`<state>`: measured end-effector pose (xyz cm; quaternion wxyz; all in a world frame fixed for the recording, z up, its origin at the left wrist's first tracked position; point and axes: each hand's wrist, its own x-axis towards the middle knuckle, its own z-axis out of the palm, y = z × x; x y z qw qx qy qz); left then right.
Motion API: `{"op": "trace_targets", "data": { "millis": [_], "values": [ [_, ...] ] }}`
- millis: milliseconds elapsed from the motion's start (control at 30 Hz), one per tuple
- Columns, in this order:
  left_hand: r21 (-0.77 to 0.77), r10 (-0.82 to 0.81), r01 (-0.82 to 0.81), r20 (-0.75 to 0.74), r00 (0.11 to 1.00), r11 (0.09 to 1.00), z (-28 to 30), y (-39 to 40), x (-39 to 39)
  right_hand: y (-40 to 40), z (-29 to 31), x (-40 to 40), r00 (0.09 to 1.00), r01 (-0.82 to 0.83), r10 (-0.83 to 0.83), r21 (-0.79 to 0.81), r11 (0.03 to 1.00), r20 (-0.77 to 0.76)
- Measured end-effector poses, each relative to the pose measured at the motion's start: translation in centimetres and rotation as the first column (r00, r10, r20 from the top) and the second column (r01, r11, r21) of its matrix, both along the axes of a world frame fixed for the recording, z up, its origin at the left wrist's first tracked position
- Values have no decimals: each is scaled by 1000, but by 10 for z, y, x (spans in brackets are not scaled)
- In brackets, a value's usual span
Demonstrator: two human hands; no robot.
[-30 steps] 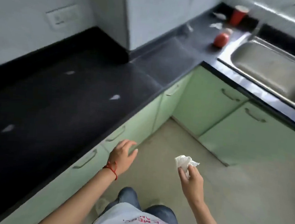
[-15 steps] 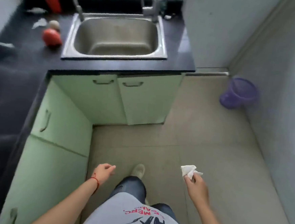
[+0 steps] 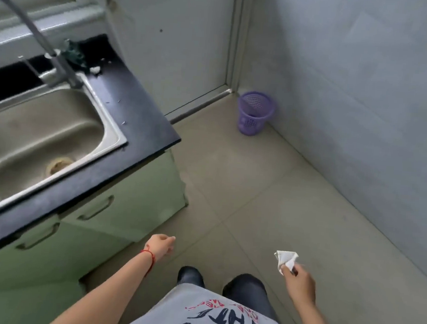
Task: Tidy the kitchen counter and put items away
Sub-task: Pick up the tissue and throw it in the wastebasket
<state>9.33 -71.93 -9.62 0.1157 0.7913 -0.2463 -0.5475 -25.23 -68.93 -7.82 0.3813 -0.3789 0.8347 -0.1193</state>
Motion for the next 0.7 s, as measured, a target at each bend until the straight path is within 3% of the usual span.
{"op": "trace_targets", "data": {
  "millis": [167,300,700],
  "values": [
    [-77,-106,102,-49,993,992,10,-120,-46,-40,-10,-31,993,114,-114,63,992,3],
    [-85,-42,33,-105,994,996,-4,-196,-78,-103,-10,-70,990,143,-144,59,988,1],
    [64,136,-132,-54,989,989,-14,-272,-106,-338,11,-98,997,-57,57,-6,998,58]
  ]
}}
